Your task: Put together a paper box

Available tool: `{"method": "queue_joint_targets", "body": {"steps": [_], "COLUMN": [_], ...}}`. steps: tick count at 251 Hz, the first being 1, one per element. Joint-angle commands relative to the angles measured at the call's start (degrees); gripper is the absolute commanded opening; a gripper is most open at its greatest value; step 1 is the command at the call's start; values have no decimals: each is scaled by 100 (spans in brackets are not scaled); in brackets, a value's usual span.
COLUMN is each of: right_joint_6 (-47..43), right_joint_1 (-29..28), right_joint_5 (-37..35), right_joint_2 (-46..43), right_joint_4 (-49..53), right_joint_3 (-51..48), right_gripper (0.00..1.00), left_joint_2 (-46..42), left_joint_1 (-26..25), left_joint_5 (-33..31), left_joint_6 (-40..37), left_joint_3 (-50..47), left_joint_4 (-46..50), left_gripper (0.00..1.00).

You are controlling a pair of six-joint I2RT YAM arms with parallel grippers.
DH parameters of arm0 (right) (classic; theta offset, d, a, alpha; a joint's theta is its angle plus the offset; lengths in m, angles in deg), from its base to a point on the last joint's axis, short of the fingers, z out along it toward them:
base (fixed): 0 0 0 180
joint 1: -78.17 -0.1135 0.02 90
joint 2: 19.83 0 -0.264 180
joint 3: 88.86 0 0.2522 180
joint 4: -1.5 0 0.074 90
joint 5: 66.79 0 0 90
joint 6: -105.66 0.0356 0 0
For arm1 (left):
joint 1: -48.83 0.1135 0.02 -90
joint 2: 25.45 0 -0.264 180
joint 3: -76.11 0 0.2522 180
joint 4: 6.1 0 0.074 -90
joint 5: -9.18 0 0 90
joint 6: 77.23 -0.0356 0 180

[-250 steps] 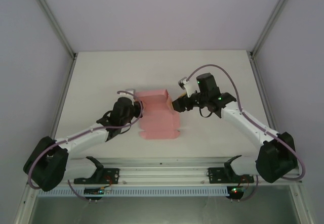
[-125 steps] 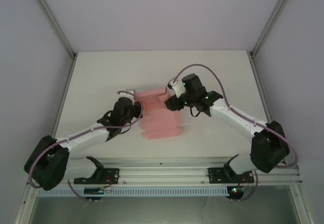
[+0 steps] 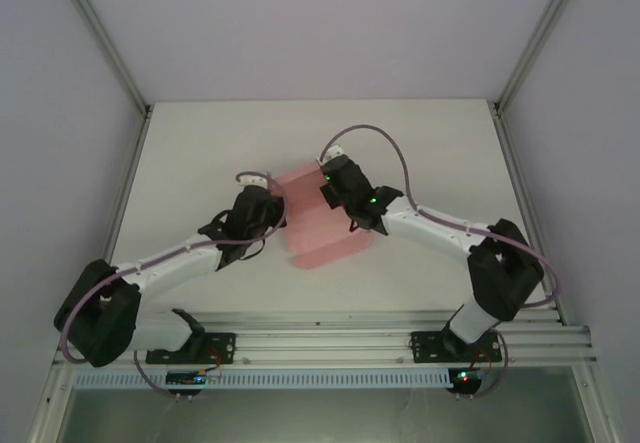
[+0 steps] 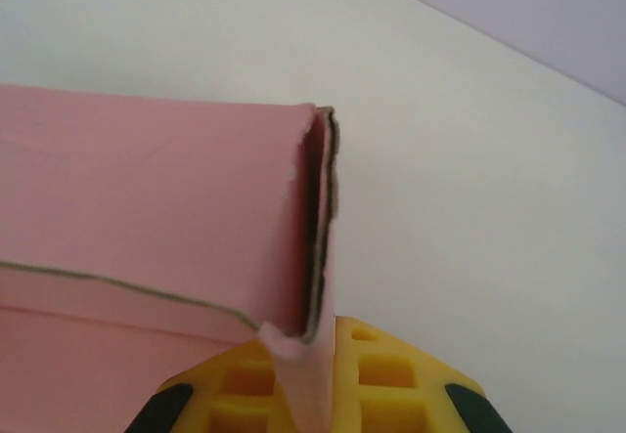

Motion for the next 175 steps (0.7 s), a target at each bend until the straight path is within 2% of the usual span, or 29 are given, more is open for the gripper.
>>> {"method": "queue_joint_targets", "body": {"steps": [1, 17, 32, 57, 75, 98, 115, 135, 152, 162, 175], "right_joint_6": [1169, 2177, 2769, 3039, 2954, 2402, 2228, 1561, 1044, 1018, 929], "right_joint_1": [253, 364, 478, 605, 629, 648, 601, 465, 401, 393, 458], "right_joint_5": [-3015, -3522, -3804, -4143, -4005, -3285, -3113, -2671, -1705, -815, 298], "right_joint_2": [385, 580, 682, 722, 669, 470, 366, 162, -137, -340, -606], "right_joint_4": [1339, 2539, 3135, 3360, 3123, 2147, 1756, 818, -124, -416, -820], "right_joint_3": [547, 891, 1057, 1078, 1017, 650, 505, 126, -302, -522, -788], "right_gripper": [0, 0, 0, 0, 0, 2, 3, 16, 24, 27, 41], "left_joint_2": [213, 445, 504, 396, 385, 418, 503, 593, 614, 592, 548], "left_joint_1": [79, 194, 222, 256, 311, 323, 325, 334, 324, 327, 332], "left_joint_5": [-2016, -2503, -2745, -2930, -2798, -2550, -2367, -1933, -1526, -1276, -958], "left_joint_6": [1579, 2384, 2712, 2866, 2696, 2418, 2204, 1731, 1221, 1042, 781], "left_joint_3": [718, 1139, 1199, 1101, 1110, 1114, 1178, 1227, 1156, 1060, 921], "left_joint_4": [2233, 3548, 3994, 4089, 3980, 3655, 3490, 3050, 2435, 2042, 1517], "left_gripper": [0, 0, 0, 0, 0, 0, 0, 0, 0, 0, 0]}}
